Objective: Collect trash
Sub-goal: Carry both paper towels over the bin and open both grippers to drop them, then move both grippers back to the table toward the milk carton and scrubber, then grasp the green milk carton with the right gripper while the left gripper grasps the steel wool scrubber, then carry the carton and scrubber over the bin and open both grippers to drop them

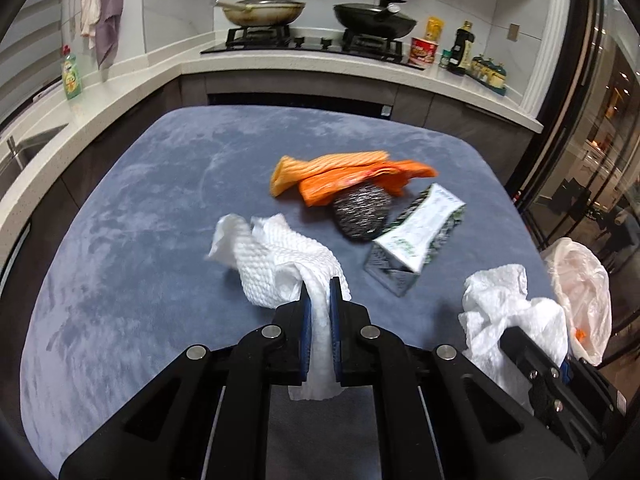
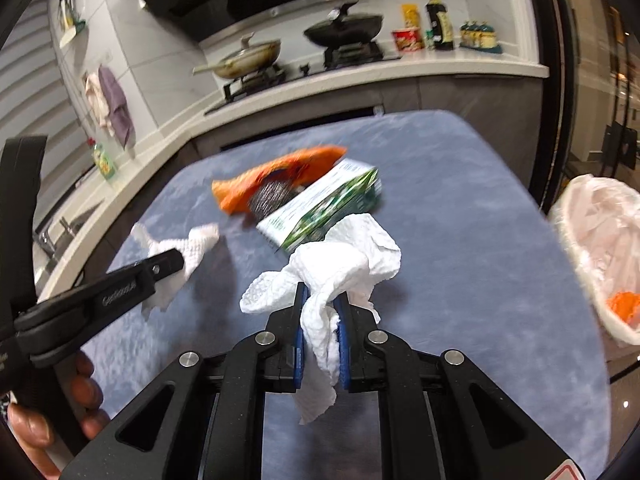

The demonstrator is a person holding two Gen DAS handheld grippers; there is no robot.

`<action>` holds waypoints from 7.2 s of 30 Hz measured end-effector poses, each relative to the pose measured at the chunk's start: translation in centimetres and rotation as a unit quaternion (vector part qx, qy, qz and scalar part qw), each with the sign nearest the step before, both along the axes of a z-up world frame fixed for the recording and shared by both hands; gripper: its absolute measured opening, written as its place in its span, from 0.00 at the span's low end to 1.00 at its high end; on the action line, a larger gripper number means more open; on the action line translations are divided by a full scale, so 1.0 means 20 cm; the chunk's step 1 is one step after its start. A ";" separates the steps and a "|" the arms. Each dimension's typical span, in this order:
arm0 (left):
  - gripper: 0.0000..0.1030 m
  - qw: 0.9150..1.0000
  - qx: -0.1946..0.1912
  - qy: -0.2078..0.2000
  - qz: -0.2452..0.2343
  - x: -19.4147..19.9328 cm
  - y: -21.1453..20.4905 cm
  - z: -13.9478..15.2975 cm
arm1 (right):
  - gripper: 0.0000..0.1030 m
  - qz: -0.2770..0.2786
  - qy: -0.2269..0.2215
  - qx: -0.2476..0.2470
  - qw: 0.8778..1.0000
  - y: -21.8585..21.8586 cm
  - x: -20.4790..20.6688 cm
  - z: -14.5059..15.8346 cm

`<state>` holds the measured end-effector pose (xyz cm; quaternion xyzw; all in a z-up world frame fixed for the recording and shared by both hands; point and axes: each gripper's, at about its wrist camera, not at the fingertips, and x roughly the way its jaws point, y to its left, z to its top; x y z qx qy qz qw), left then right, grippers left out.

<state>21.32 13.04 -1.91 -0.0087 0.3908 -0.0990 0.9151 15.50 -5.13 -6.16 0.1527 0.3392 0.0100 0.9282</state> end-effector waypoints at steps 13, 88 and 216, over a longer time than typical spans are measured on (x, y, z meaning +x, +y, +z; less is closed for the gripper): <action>0.08 0.996 0.013 -0.040 -0.082 -0.23 -0.50 0.20 | 0.12 -0.091 -0.062 0.011 0.994 -0.51 -0.23 0.20; 0.56 0.980 0.000 -0.013 -0.200 -0.20 -1.40 0.10 | 0.45 -0.236 -0.047 0.016 0.971 -1.40 -0.40 0.03; 0.47 0.990 -0.029 -0.015 -0.137 -0.02 -0.96 0.14 | 0.48 -0.230 -0.055 0.038 0.971 -1.06 -0.25 0.19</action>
